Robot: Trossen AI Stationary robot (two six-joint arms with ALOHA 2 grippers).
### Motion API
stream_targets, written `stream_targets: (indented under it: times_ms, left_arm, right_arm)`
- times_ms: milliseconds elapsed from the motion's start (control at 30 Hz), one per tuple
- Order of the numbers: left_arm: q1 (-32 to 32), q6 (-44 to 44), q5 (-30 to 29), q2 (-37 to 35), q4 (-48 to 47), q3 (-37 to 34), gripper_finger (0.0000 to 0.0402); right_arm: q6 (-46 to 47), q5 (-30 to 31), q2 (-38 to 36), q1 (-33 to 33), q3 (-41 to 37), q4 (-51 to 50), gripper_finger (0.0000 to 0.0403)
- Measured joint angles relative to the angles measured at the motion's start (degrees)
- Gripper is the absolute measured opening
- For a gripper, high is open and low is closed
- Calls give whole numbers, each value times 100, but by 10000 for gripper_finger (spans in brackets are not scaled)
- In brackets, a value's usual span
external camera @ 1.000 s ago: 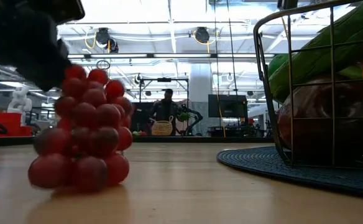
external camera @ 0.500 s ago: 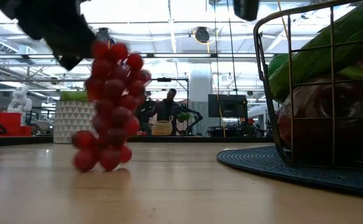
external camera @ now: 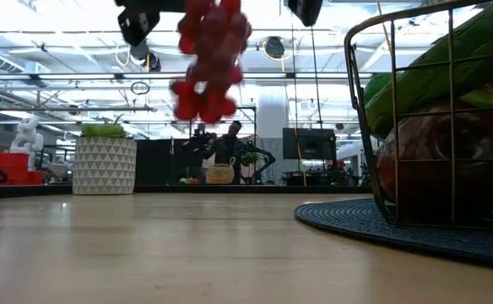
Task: Build produce basket
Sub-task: Put the grapes into the gold wire basket
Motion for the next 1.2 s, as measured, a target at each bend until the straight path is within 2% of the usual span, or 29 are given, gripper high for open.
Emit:
stream_targets:
  times_ms: [100,267,567,1033,1200]
  left_arm:
    - [182,-13,26,2,-107,224,0]
    - [488,267,199,2,-107,547,0]
    - [911,623,562,2,-264,875,0]
    - [986,685,770,4,-180,901,0]
    - [983,681,810,3,-189,906,0]
  right_arm:
    - [-313,-4,-2,0,0,177,81]
    - [-286,0,-2,0,0,190,69]
    - [-335,652,-3,-2,-2,143,87]
    - [-790,792,-6,0,-7,-26,80]
    - [-1005,918,0,-1,-11,-15,90]
